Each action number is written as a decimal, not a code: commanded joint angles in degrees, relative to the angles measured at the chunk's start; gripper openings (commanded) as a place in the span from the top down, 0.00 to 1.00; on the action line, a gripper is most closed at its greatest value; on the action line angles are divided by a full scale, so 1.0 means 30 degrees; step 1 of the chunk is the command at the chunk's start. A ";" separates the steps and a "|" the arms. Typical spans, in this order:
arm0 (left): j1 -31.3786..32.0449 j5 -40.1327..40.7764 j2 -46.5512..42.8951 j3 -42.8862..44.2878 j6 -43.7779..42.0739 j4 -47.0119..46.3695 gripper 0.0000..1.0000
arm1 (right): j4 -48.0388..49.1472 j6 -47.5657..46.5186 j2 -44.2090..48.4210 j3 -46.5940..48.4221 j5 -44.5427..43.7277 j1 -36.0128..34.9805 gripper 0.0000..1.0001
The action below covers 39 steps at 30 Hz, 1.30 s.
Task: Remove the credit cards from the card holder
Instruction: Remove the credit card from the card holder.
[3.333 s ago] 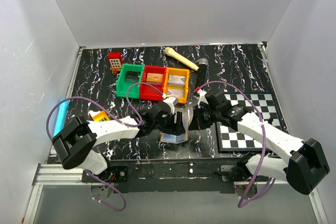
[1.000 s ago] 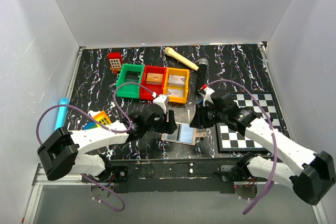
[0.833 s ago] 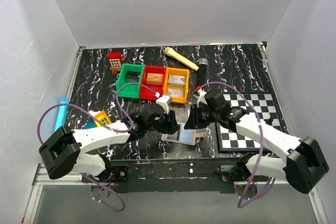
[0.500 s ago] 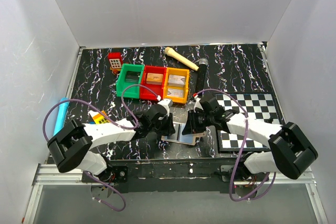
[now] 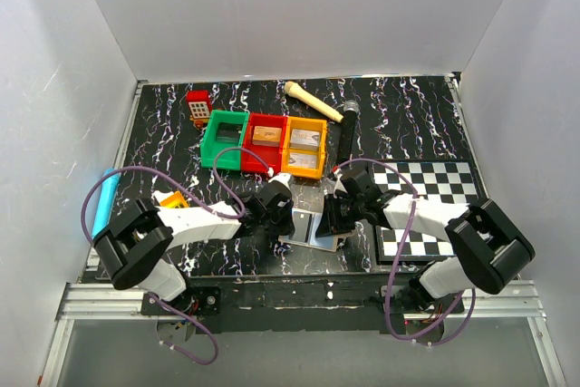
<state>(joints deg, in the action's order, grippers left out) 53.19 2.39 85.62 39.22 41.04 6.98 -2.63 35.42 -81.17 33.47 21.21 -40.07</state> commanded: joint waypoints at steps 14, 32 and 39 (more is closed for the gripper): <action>-0.0151 0.0901 -0.3810 -0.0330 -0.0172 0.0544 0.94 | 0.0321 -0.0058 0.0834 0.0441 -0.0304 0.0263 0.68; -0.0269 0.1869 -0.0653 0.1077 0.0588 0.1334 1.00 | 0.3806 0.1992 -0.1098 0.0971 0.0781 0.0292 0.49; -0.0298 0.1751 -0.0241 0.0872 0.0852 0.1130 1.00 | 0.3925 0.2022 -0.1450 0.1000 0.0546 0.0263 0.49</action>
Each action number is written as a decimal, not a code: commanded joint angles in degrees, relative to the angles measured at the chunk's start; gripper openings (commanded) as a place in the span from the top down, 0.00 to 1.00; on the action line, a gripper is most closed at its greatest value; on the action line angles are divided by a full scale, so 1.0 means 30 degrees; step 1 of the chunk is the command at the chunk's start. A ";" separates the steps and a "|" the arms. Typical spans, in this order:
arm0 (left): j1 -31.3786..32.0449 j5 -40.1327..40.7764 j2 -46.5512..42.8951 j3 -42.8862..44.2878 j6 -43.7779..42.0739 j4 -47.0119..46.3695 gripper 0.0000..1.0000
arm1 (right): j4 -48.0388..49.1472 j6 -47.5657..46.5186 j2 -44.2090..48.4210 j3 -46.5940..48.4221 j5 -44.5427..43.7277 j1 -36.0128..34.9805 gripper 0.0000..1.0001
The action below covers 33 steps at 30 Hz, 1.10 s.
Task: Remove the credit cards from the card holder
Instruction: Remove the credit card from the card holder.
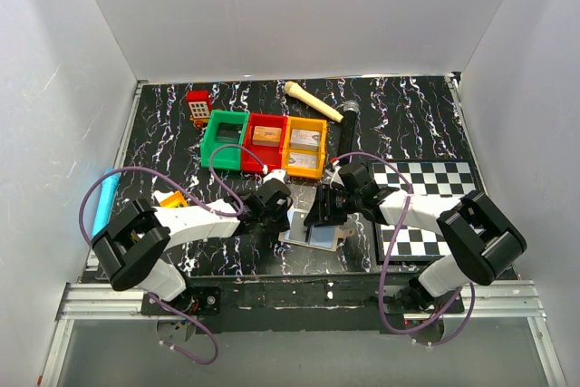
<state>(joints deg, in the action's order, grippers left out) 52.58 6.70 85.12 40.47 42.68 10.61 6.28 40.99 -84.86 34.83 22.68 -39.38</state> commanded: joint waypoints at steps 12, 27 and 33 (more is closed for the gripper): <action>-0.0094 -0.0270 0.0074 -0.0188 0.0716 -0.0578 1.00 | 0.1480 0.0457 -0.0893 0.0490 0.0322 0.0058 0.50; -0.0094 -0.0826 -0.0190 -0.0833 0.1067 -0.0871 1.00 | 0.3088 0.1744 -0.1244 -0.0066 0.1112 0.0351 0.50; -0.0065 -0.0769 -0.0570 -0.1067 0.1156 -0.0842 1.00 | 0.3794 0.2068 -0.1362 -0.0330 0.1523 0.0440 0.51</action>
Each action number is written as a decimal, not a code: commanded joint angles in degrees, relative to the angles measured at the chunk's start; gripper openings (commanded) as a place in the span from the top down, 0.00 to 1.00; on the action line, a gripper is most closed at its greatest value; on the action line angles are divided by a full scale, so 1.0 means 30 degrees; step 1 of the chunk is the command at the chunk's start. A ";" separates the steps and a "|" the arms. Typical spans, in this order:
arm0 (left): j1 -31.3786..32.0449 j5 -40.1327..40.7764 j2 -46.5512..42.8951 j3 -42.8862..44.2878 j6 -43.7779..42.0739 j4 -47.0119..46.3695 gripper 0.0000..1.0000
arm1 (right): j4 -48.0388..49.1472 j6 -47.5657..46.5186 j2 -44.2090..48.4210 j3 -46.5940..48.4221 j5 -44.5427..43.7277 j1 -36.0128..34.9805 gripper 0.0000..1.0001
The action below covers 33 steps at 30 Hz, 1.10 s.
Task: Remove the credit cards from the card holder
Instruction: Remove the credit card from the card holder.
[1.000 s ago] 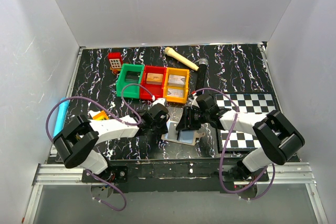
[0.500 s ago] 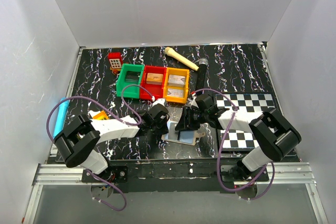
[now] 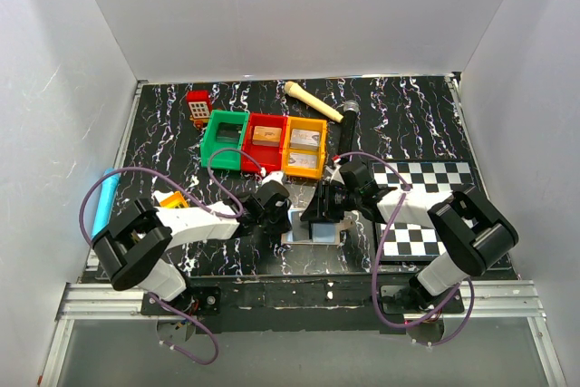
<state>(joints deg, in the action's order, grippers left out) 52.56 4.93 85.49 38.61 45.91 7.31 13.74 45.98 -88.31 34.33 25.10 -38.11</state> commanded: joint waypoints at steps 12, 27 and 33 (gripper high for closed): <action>-0.0028 0.0965 -0.2394 0.0283 -0.0625 0.1225 1.00 | 0.0987 0.0085 -0.0474 -0.0485 0.0714 0.0105 0.51; -0.0057 0.0730 -0.0491 0.0899 -0.0860 0.0522 1.00 | 0.1632 0.0231 -0.1031 -0.0514 0.1271 0.0105 0.52; -0.0057 0.0877 -0.0109 0.0753 -0.0714 0.0581 1.00 | 0.1807 0.0290 -0.1031 -0.0573 0.1476 0.0105 0.53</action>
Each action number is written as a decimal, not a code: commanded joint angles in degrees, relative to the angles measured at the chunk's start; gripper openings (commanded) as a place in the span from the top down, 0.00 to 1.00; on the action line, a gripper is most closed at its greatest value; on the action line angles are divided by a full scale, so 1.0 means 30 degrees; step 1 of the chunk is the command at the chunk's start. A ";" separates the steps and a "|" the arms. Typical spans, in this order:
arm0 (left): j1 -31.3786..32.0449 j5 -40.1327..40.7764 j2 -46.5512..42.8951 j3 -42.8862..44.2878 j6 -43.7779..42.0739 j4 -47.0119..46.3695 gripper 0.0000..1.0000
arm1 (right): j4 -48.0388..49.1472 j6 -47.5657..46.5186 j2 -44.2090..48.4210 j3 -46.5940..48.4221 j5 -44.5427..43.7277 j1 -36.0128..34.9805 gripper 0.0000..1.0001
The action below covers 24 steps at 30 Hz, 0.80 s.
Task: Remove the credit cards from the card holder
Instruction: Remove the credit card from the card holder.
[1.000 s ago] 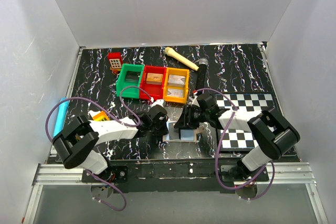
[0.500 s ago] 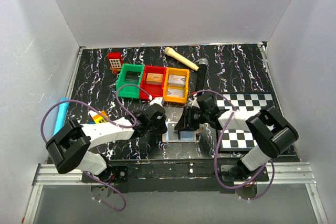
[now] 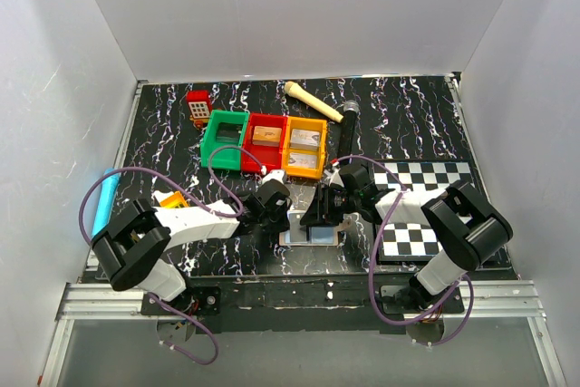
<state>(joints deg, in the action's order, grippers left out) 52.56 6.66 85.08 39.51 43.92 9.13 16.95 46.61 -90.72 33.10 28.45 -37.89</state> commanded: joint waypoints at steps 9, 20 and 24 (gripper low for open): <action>-0.0057 0.0038 0.0293 0.0279 -0.0021 -0.0200 1.00 | 0.1439 0.0342 -0.0230 -0.0340 0.0830 0.0032 0.53; -0.0057 -0.0197 0.0498 0.0015 0.0155 -0.0522 1.00 | 0.3809 0.1279 -0.0316 -0.0779 0.2147 0.0032 0.55; -0.0028 -0.0285 0.0498 -0.0190 0.0242 -0.0668 1.00 | 0.5188 0.1894 -0.0347 -0.1102 0.2441 0.0032 0.55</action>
<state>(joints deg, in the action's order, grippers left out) 52.53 6.61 85.73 39.51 44.16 7.68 24.03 49.74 -91.31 30.55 31.88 -37.41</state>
